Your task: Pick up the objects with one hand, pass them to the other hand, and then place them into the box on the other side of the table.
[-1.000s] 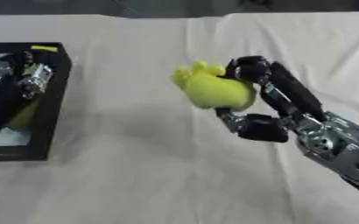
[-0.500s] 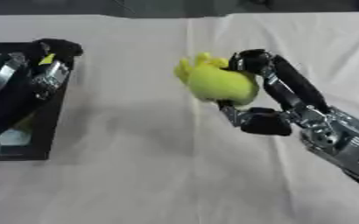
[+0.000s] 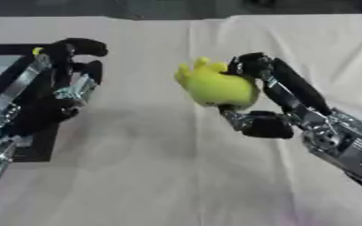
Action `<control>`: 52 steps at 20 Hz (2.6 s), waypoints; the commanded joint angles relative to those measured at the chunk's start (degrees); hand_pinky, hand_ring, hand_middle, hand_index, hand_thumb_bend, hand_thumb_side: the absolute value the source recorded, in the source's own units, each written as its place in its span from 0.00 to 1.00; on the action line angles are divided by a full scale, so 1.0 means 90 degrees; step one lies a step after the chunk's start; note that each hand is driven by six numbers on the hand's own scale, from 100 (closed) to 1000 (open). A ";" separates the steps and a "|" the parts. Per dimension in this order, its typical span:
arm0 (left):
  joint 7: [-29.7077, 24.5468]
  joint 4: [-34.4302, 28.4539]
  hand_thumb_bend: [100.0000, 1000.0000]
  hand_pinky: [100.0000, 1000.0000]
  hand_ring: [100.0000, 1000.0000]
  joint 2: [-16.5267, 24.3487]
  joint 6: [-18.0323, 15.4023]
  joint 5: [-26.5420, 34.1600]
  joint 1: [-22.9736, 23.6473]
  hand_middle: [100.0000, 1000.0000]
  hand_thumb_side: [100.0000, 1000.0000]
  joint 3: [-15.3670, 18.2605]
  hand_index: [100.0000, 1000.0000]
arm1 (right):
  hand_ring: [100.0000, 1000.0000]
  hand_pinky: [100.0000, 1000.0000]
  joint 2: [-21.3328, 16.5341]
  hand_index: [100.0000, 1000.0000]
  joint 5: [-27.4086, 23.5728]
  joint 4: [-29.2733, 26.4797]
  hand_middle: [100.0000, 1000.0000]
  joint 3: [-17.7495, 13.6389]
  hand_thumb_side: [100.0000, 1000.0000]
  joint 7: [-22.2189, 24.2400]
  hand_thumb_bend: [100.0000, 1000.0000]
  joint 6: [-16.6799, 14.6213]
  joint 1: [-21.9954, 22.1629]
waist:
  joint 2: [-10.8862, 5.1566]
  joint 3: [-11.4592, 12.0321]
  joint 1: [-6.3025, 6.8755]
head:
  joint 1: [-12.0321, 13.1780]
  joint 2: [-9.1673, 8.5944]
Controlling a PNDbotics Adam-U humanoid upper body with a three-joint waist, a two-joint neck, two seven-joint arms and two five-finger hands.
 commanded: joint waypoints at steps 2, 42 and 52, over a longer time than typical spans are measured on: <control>-0.0425 -0.0082 0.00 0.89 1.00 -0.0049 -0.0489 -0.0162 -0.0172 0.81 0.38 -0.0027 0.79 | 0.37 0.54 -0.0216 0.47 -0.0186 -0.0065 0.33 -0.0072 0.00 0.0226 0.00 0.0045 -0.0103 | -0.0267 0.0021 0.0018 | -0.0024 0.0030; -0.0744 0.0442 0.24 0.86 1.00 -0.1209 -0.1941 -0.2211 -0.0399 0.79 0.23 -0.0792 0.84 | 0.35 0.52 -0.0002 0.46 -0.0322 -0.0065 0.33 0.0508 0.00 0.0935 0.00 -0.0111 -0.0074 | -0.0264 0.0081 -0.0090 | -0.0215 0.0142; -0.0860 0.0533 0.25 0.85 1.00 -0.1325 -0.1796 -0.2573 -0.0378 0.79 0.26 -0.0927 0.83 | 0.34 0.50 0.0006 0.46 -0.0330 -0.0065 0.32 0.0464 0.00 0.0863 0.00 -0.0200 -0.0118 | -0.0266 0.0054 -0.0078 | -0.0164 0.0163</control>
